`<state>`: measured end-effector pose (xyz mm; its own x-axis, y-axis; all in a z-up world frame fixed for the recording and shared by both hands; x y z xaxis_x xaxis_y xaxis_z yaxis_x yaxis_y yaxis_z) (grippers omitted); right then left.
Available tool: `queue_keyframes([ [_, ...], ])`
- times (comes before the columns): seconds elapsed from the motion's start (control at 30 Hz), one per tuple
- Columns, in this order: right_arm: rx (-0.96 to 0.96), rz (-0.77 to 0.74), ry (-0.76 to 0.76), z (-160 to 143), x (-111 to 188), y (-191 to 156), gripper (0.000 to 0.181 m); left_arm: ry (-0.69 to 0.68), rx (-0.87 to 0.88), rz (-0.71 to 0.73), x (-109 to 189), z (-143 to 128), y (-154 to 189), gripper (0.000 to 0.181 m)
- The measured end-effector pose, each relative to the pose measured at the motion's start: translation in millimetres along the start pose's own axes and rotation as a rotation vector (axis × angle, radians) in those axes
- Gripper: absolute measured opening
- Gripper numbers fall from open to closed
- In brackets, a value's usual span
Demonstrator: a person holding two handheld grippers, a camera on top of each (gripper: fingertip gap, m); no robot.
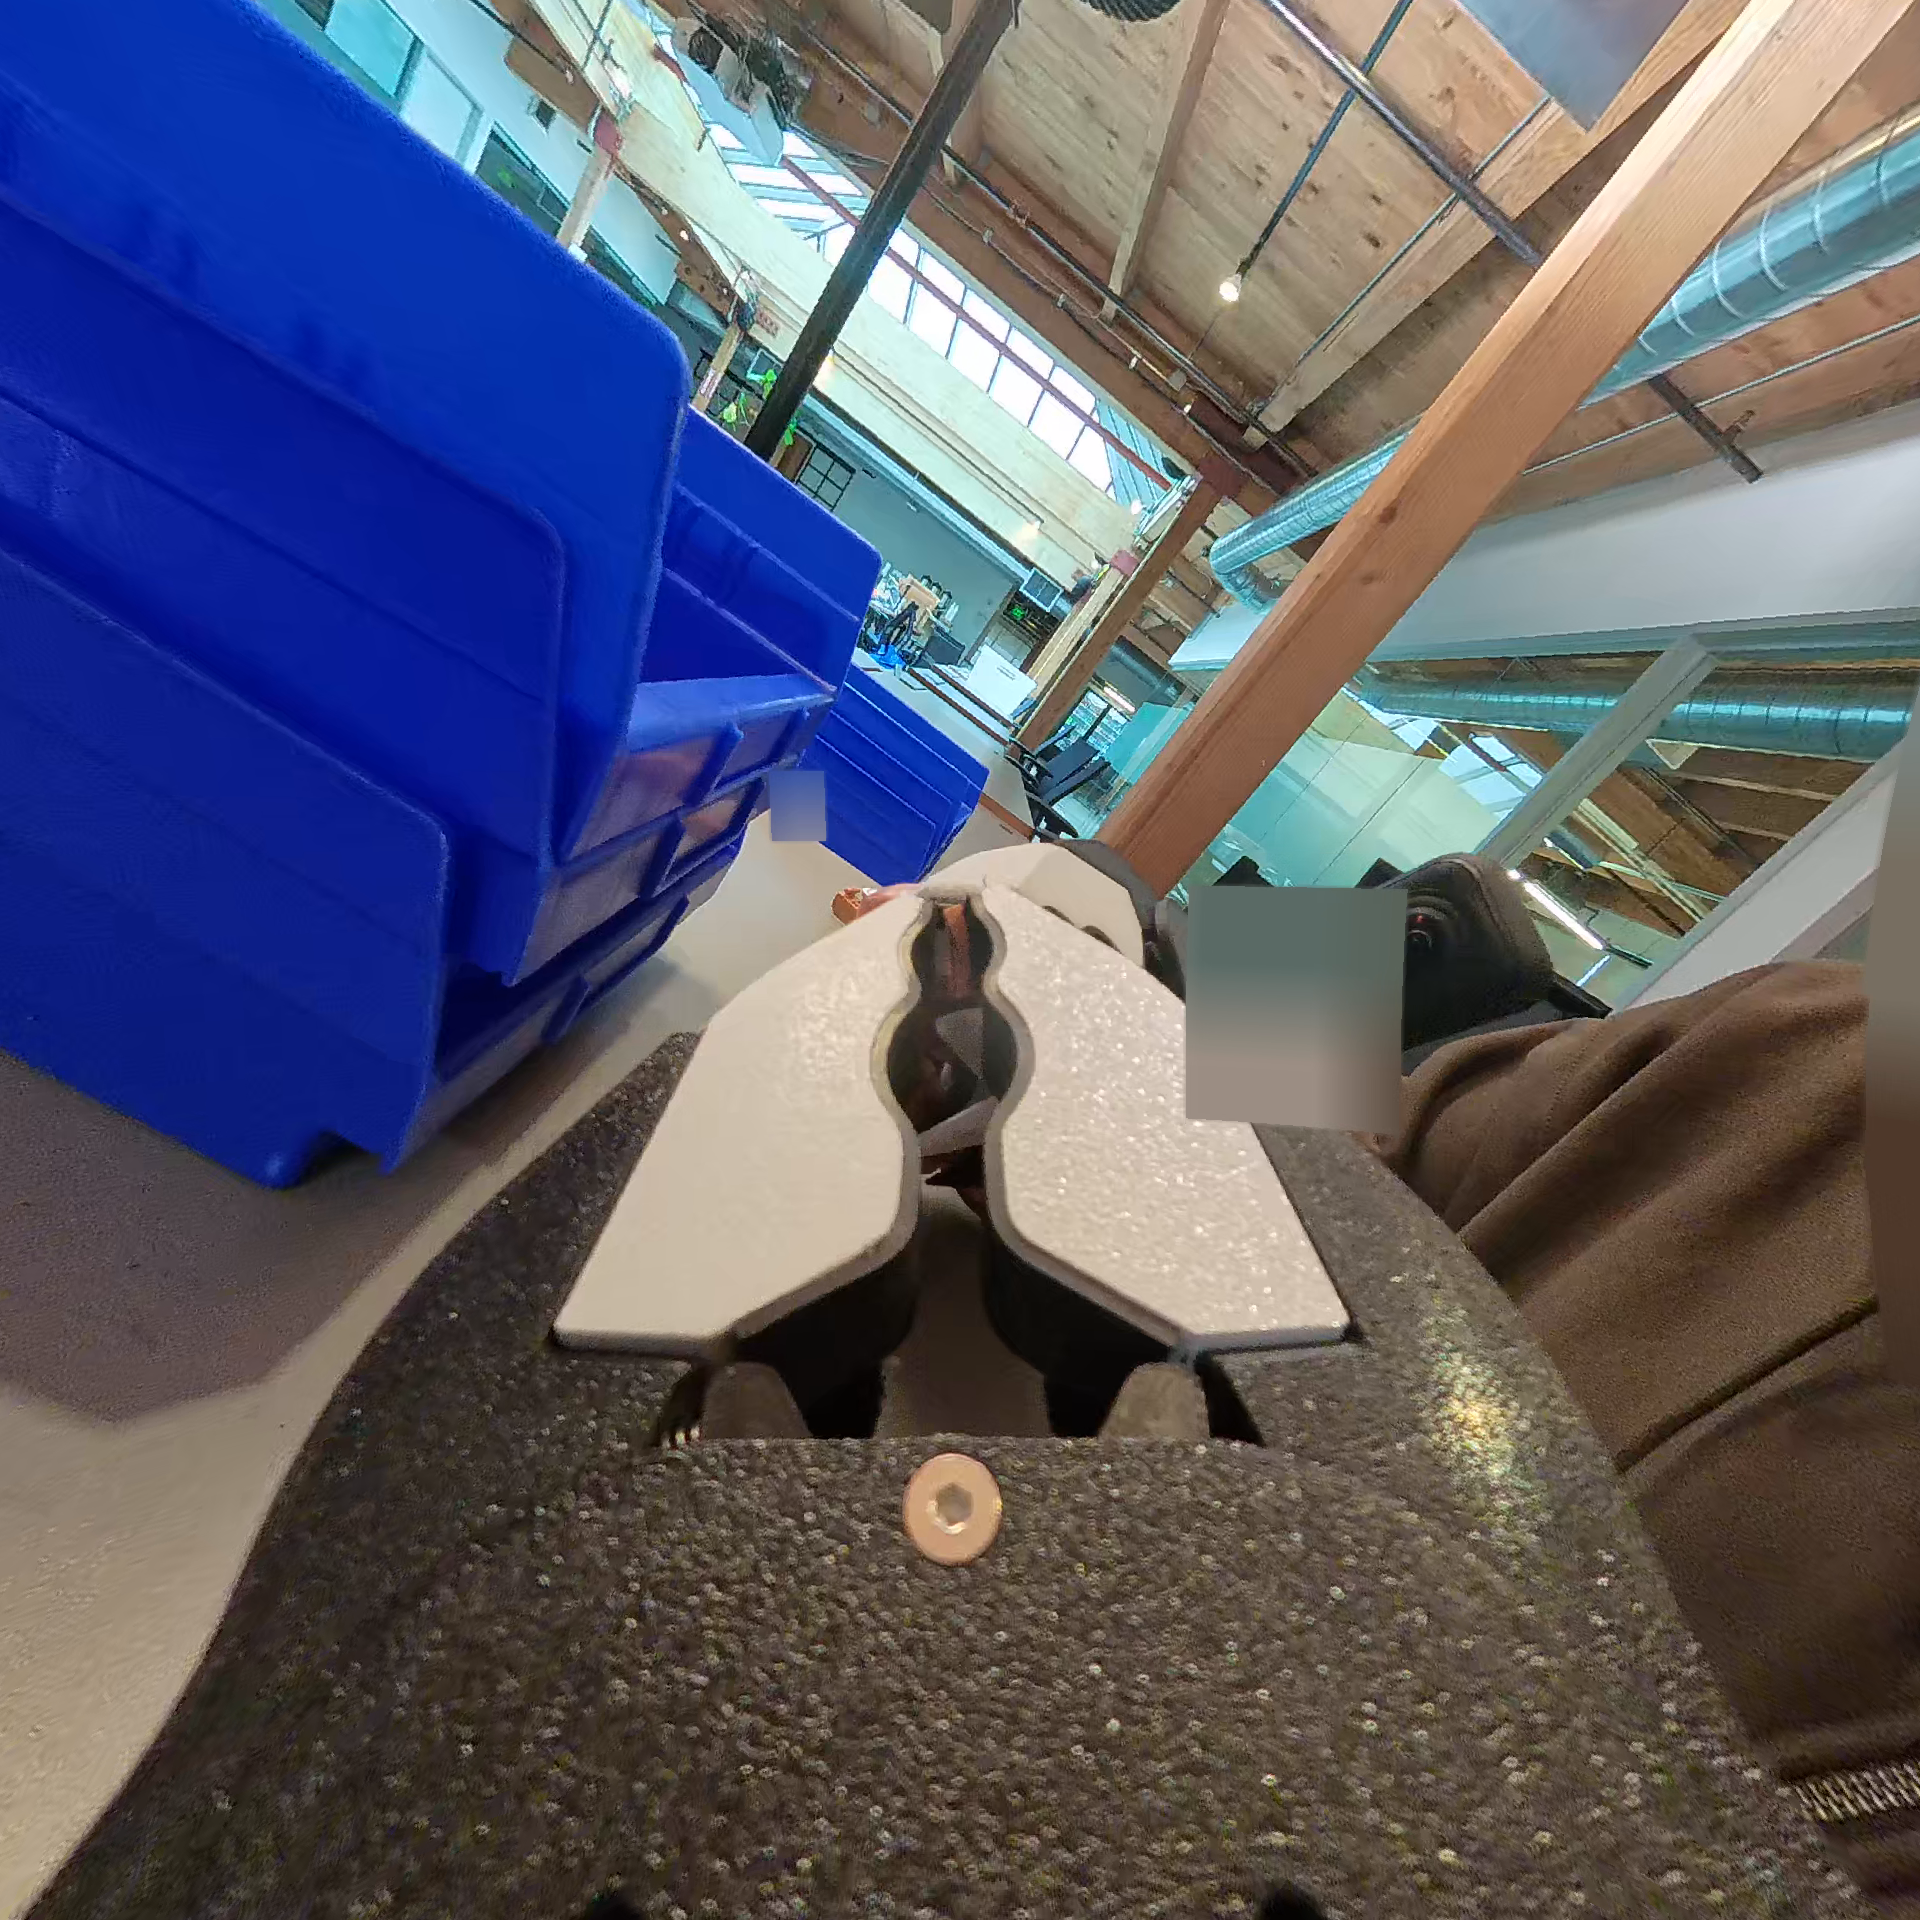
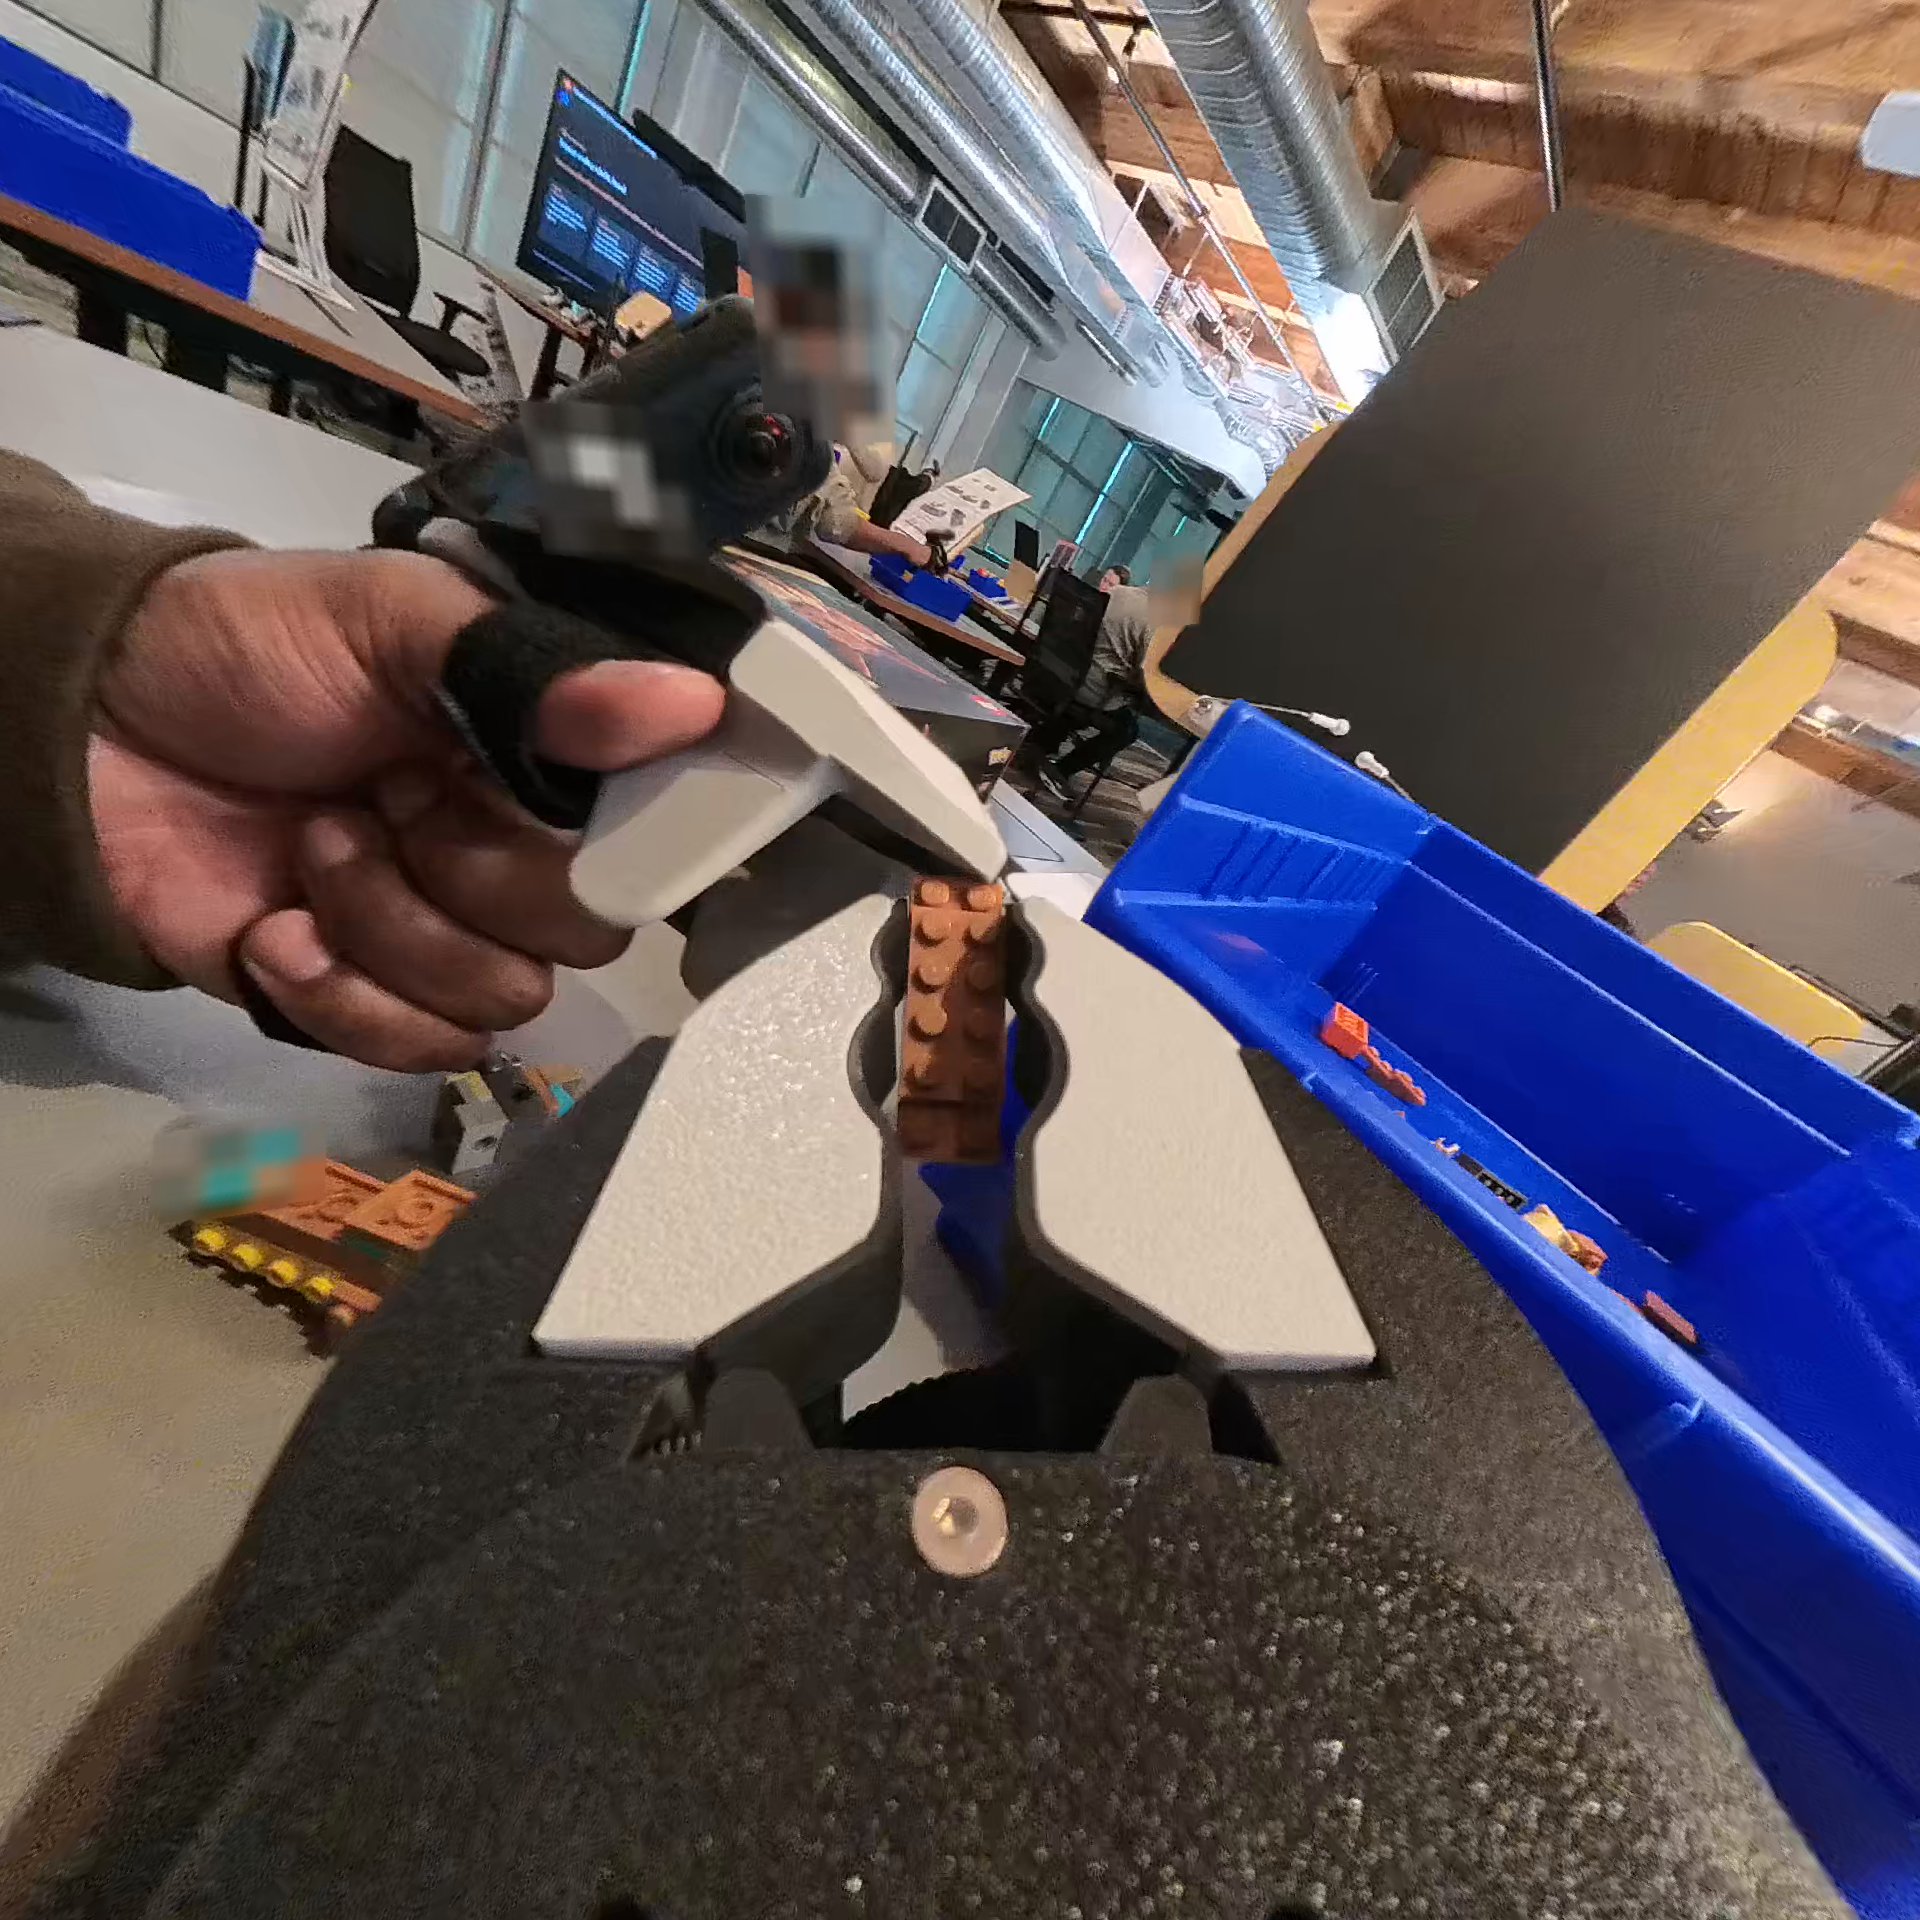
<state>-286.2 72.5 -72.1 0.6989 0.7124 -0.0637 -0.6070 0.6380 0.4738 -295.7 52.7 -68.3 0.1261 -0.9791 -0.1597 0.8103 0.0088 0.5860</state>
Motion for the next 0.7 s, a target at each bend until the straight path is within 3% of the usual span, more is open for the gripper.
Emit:
queue_keyframes([
  [0.7,0.234,-0.028,-0.053,-9,3,-5,0.018,-0.099,0.056,-0.014,1,-11,-9,0.017],
])
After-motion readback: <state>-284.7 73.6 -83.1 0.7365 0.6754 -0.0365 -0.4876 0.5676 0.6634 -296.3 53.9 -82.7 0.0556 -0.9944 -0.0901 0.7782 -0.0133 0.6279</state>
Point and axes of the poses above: each gripper's, where its closed fingertips meet, x back along the fingers, z out of its top, y = z × x across the jaws, the point moved 2 cm from there along x, back along the fingers, and after that the axes turned 1 degree about z, right-handed, at the moved point
